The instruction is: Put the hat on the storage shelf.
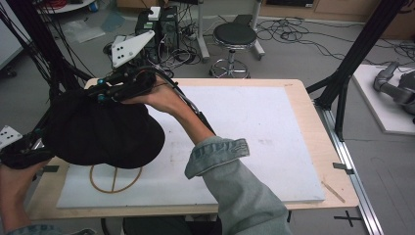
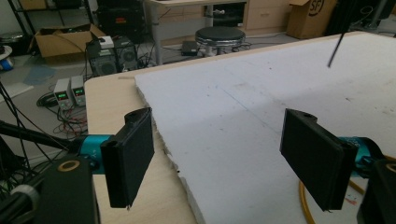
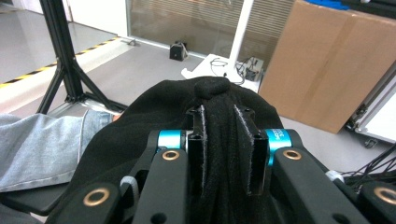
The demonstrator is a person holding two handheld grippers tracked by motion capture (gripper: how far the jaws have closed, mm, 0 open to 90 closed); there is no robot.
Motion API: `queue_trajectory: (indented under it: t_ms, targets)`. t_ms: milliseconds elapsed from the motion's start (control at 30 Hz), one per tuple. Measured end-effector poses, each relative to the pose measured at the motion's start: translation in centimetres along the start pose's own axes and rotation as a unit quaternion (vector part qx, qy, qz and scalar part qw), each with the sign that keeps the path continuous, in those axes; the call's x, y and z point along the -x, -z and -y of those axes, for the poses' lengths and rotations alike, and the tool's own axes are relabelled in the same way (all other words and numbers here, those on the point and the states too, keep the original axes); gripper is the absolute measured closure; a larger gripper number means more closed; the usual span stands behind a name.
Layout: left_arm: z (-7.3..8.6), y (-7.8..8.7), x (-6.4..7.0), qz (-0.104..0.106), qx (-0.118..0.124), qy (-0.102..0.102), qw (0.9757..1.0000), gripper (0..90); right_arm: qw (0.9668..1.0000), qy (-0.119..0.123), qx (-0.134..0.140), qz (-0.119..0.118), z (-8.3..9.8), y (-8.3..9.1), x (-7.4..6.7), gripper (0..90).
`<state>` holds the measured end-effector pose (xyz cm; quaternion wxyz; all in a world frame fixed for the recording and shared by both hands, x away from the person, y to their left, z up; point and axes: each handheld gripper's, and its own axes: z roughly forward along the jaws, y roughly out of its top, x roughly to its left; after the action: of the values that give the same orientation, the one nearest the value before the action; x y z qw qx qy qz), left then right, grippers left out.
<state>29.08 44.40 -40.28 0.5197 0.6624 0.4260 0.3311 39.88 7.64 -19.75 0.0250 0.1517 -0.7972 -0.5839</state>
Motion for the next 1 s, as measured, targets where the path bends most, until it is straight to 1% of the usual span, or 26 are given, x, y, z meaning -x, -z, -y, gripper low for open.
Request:
queue_trajectory:
  t_ms: [300,367,600,833,1000]
  targets:
    - [0.0,0.0,0.0,0.0,0.0,-0.001,1.0,26.2,0.9997,-0.004,-0.022,-0.004,0.4,-1.8,0.0,76.8]
    - [0.0,0.0,0.0,-0.001,0.002,0.0,1.0,26.3,0.9996,-0.009,-0.026,-0.004,0.5,-2.0,0.1,76.6]
    - [0.0,0.0,0.0,0.0,-0.001,0.0,1.0,26.2,0.9994,-0.014,-0.031,-0.003,0.6,-2.4,0.2,75.8]
    - [0.0,0.0,0.0,0.0,0.0,0.0,1.0,26.2,0.999,-0.013,-0.043,0.006,0.8,-2.9,0.1,73.8]
    - [0.1,0.1,0.0,0.0,0.0,0.001,1.0,26.2,0.9982,-0.019,-0.055,0.012,0.9,-3.1,0.1,72.4]
